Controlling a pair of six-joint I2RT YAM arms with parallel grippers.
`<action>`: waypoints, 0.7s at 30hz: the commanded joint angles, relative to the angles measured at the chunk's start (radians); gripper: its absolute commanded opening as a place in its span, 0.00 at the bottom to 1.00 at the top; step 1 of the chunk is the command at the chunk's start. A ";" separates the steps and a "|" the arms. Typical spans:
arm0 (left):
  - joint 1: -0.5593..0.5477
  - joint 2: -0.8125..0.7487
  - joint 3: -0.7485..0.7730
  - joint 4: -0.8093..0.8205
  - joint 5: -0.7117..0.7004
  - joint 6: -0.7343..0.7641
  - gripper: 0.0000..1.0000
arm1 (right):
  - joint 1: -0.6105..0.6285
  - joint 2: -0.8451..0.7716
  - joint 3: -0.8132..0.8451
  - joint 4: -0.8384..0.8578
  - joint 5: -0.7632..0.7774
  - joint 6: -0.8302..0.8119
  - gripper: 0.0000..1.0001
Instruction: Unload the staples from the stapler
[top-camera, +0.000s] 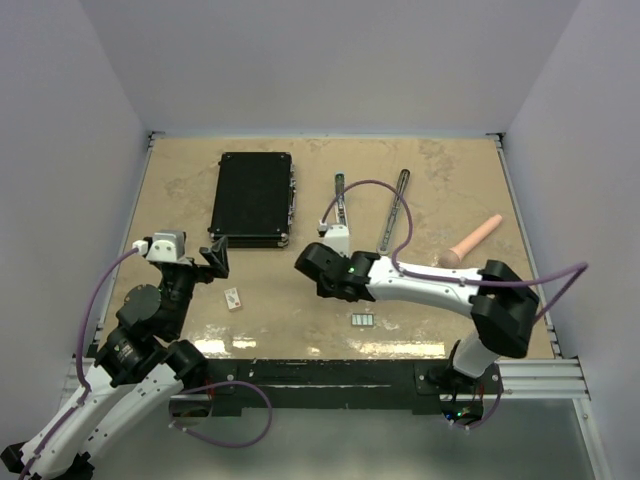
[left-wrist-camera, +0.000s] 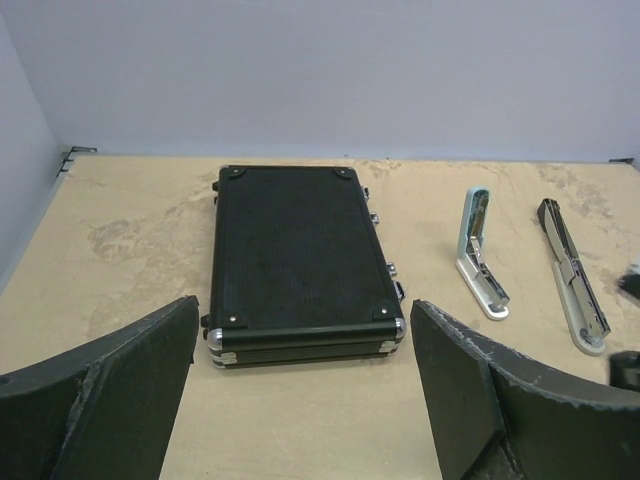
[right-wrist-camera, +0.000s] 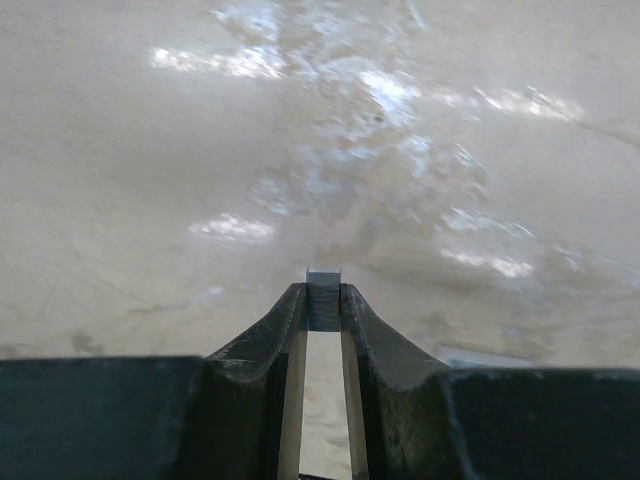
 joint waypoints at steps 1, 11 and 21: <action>-0.002 0.010 0.007 0.027 0.012 -0.009 0.91 | 0.004 -0.141 -0.149 -0.096 0.024 0.071 0.21; 0.000 0.013 0.007 0.024 0.011 -0.009 0.91 | 0.004 -0.303 -0.315 -0.111 -0.023 0.101 0.22; -0.002 0.018 0.007 0.021 0.006 -0.008 0.91 | 0.004 -0.269 -0.347 -0.057 -0.052 0.082 0.21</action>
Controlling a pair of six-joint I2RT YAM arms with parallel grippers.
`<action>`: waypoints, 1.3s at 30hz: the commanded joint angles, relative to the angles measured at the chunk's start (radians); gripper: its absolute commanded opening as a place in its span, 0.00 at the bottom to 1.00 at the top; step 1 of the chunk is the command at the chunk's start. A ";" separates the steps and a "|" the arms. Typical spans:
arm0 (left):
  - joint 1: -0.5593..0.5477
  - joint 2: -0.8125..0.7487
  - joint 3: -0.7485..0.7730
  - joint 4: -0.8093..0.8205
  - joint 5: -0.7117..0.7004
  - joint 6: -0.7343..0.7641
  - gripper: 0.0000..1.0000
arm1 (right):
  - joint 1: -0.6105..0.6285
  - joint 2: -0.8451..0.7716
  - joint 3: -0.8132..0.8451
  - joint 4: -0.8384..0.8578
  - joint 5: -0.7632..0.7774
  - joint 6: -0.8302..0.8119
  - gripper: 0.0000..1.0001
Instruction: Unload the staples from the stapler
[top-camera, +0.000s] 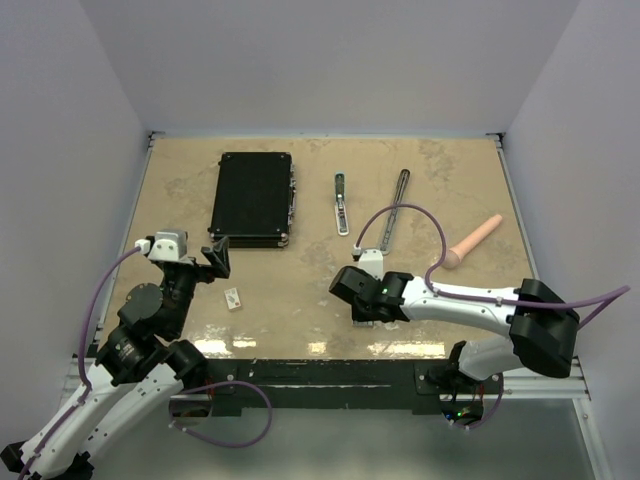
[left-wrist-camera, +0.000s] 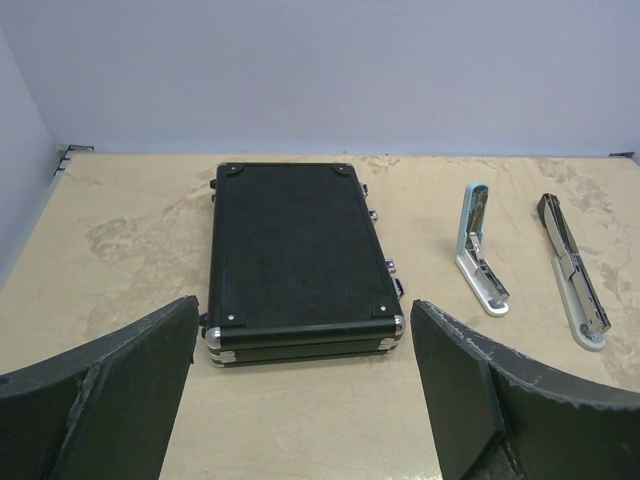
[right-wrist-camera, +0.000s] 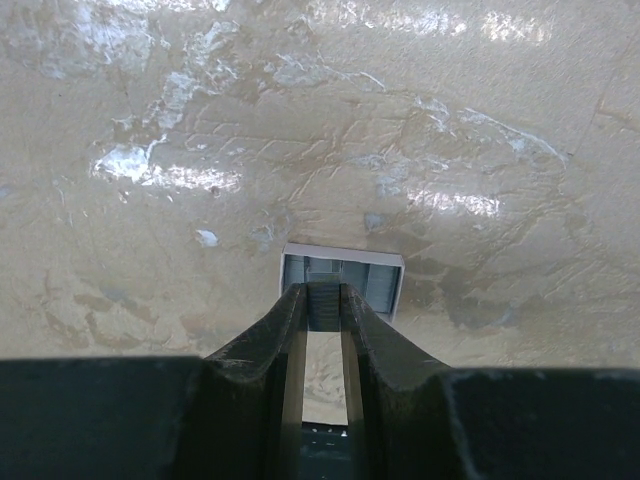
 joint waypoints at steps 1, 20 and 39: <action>0.000 0.009 0.007 0.022 0.001 -0.008 0.91 | 0.004 -0.010 -0.026 0.032 0.007 0.013 0.21; -0.002 0.018 0.007 0.024 0.005 -0.008 0.91 | 0.002 -0.001 -0.069 0.092 -0.011 0.023 0.21; -0.002 0.018 0.007 0.024 0.004 -0.008 0.91 | 0.004 0.004 -0.101 0.109 -0.005 0.047 0.21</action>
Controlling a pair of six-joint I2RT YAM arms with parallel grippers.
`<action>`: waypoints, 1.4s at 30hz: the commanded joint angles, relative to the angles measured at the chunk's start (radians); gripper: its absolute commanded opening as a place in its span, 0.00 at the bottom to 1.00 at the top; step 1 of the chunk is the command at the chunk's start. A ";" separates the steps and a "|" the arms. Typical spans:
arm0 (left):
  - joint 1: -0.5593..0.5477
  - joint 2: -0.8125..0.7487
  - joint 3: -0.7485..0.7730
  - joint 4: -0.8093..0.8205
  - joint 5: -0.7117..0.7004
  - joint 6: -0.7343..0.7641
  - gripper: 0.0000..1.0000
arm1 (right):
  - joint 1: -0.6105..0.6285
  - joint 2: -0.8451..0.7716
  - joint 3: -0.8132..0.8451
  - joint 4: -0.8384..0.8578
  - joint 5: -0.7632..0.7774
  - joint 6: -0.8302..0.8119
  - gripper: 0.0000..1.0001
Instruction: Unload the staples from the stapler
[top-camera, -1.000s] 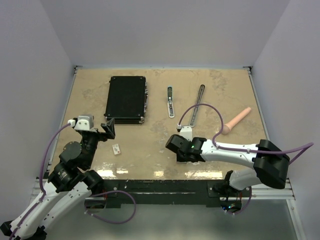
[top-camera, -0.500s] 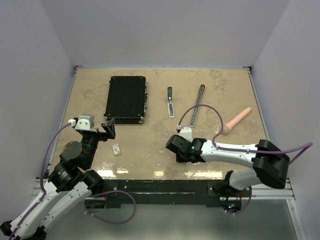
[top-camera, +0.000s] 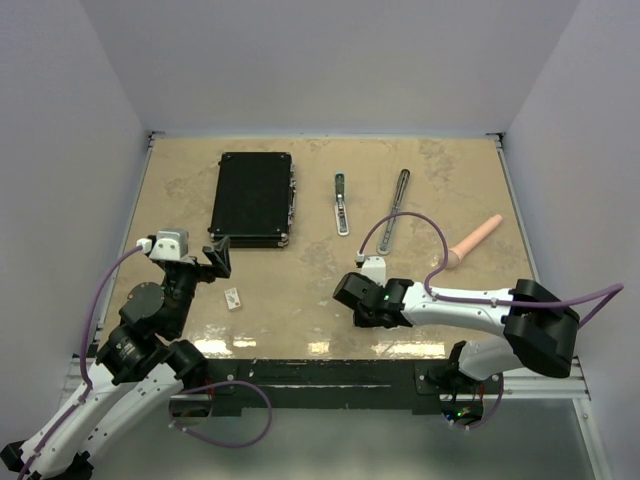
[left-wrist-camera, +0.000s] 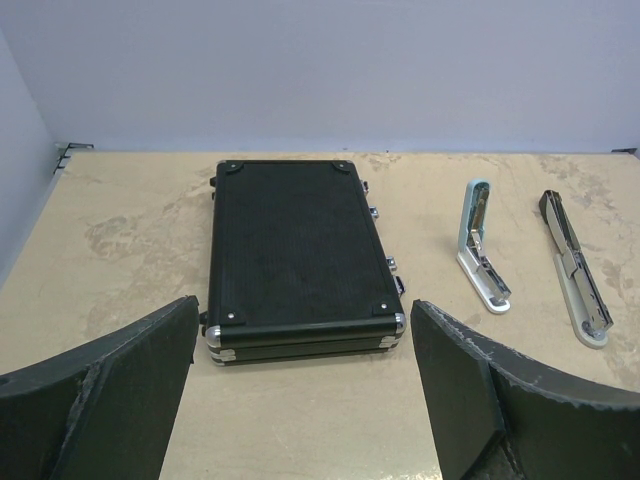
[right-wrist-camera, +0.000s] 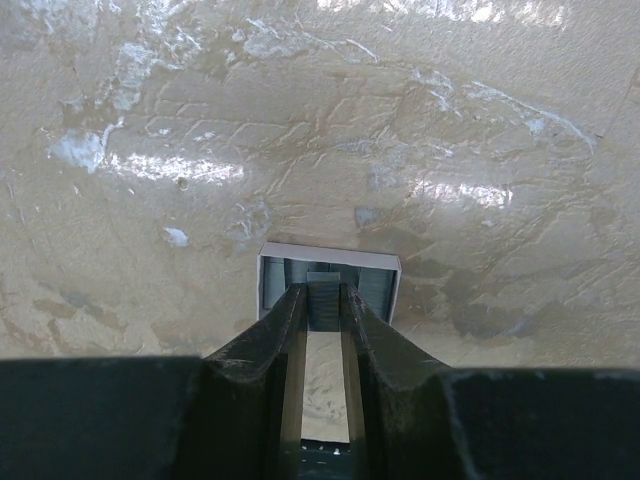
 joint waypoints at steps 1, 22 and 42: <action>0.000 0.009 0.009 0.025 0.003 -0.008 0.91 | 0.004 0.007 -0.009 0.022 0.020 0.032 0.21; -0.002 0.003 0.007 0.027 0.008 -0.008 0.91 | 0.002 -0.006 0.004 0.010 0.045 0.050 0.20; -0.002 0.008 0.007 0.025 0.011 -0.007 0.92 | 0.005 -0.001 0.010 0.019 0.061 0.036 0.20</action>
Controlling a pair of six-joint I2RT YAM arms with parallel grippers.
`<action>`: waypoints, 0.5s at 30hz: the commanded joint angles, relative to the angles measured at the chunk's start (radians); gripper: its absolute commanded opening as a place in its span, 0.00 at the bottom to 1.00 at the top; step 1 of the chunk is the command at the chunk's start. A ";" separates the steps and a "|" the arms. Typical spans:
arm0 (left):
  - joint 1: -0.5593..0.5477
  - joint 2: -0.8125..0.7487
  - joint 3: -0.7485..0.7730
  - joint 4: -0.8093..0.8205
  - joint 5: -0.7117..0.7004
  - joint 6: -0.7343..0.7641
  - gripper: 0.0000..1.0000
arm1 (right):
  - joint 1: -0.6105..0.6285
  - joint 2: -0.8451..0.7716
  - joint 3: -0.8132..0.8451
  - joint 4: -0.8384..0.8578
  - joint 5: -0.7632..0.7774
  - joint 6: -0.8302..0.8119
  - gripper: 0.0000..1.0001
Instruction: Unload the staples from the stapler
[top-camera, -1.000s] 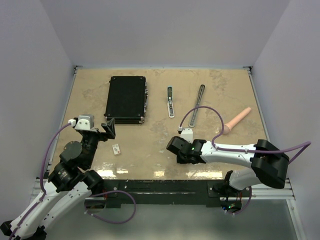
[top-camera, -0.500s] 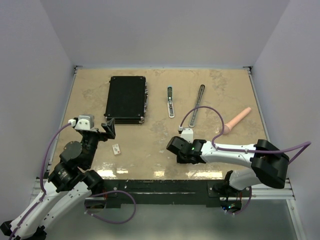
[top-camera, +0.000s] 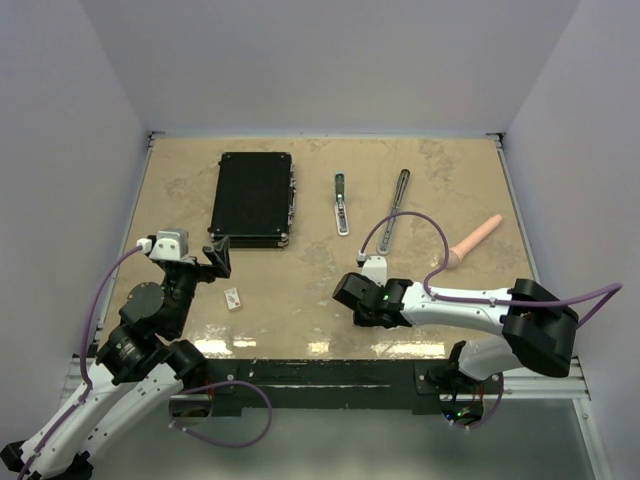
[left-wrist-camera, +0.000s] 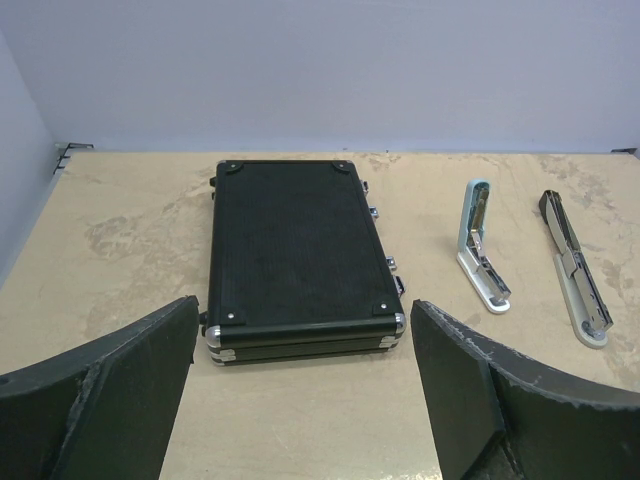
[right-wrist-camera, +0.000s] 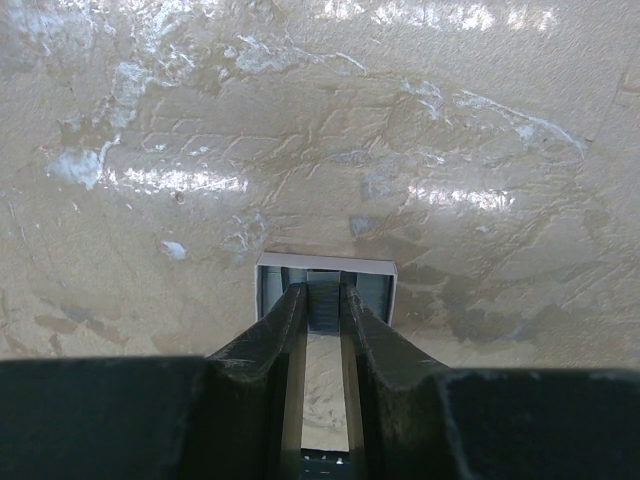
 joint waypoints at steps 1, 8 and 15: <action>0.000 0.007 0.007 0.025 0.009 -0.007 0.91 | 0.002 -0.004 0.016 0.015 0.036 0.013 0.20; 0.000 0.012 0.006 0.025 0.009 -0.007 0.92 | 0.002 0.005 0.016 0.030 0.018 0.006 0.21; -0.002 0.010 0.006 0.027 0.009 -0.007 0.91 | 0.003 0.014 0.021 0.018 0.025 0.003 0.29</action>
